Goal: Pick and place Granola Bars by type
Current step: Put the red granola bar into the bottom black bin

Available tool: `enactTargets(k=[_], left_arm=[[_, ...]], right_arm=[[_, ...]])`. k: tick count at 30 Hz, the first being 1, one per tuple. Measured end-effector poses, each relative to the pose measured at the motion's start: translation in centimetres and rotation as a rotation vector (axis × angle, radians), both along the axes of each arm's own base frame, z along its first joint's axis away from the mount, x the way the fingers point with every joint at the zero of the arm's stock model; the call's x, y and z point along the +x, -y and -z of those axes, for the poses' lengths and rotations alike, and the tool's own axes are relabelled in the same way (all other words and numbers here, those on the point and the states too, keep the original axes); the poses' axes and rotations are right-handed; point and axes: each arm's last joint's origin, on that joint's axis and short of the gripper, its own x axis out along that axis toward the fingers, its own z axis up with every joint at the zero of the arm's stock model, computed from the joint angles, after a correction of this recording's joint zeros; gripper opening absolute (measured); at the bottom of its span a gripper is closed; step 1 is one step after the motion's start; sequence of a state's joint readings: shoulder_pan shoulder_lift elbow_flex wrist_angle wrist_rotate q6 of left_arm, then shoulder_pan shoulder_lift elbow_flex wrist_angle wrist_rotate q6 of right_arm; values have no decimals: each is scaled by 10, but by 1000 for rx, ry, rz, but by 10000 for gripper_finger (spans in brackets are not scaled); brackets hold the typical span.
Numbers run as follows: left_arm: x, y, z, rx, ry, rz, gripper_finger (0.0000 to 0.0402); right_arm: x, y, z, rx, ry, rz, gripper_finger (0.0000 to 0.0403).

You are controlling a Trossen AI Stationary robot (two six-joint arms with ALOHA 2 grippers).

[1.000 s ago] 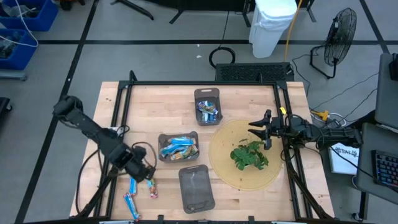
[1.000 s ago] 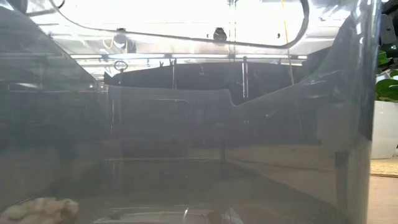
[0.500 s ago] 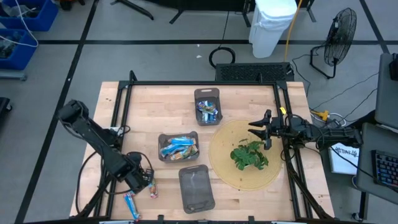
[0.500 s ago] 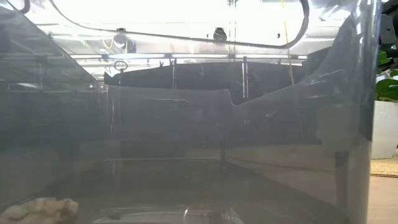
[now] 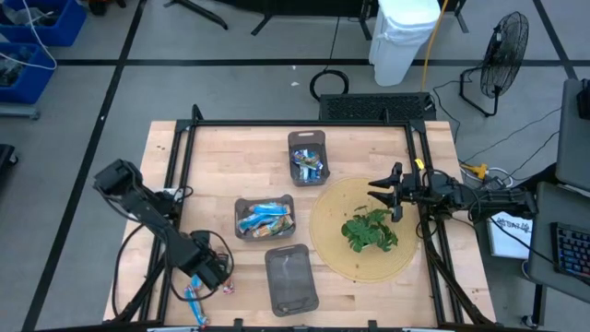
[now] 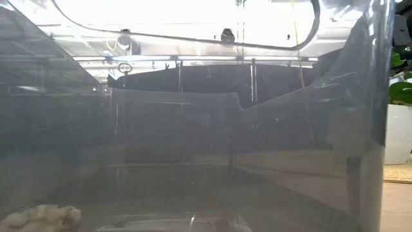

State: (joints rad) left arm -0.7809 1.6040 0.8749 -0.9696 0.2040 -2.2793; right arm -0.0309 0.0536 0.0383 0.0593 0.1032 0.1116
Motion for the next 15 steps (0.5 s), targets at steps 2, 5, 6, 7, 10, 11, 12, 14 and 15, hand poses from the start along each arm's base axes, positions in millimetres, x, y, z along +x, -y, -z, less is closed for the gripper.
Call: enactTargets(k=[2,5,6,7,10,11,12,14,15], left_arm=[[1,-1,2,1,-11,-9,127],[2,-1,3,0,-20,-14,128],[2,-1,3,1,-19,-16,129],[2,-1,3,2,-19,-20,129],[2,-2,4,0,-24,-27,129],[2,-3,5,0,-30,-31,129],[2,-3,6,4,-37,-33,129],[3,-4,12,16,-60,-37,129],[3,-4,16,23,-74,-35,129]], right_arm=[[0,0,0,0,0,0,130],[0,0,0,0,0,0,130],[0,0,0,0,0,0,130],[0,0,0,0,0,0,130],[0,0,0,0,0,0,130],[0,0,0,0,0,0,130],[0,0,0,0,0,0,130],[0,0,0,0,0,0,130],[0,0,0,0,0,0,130]])
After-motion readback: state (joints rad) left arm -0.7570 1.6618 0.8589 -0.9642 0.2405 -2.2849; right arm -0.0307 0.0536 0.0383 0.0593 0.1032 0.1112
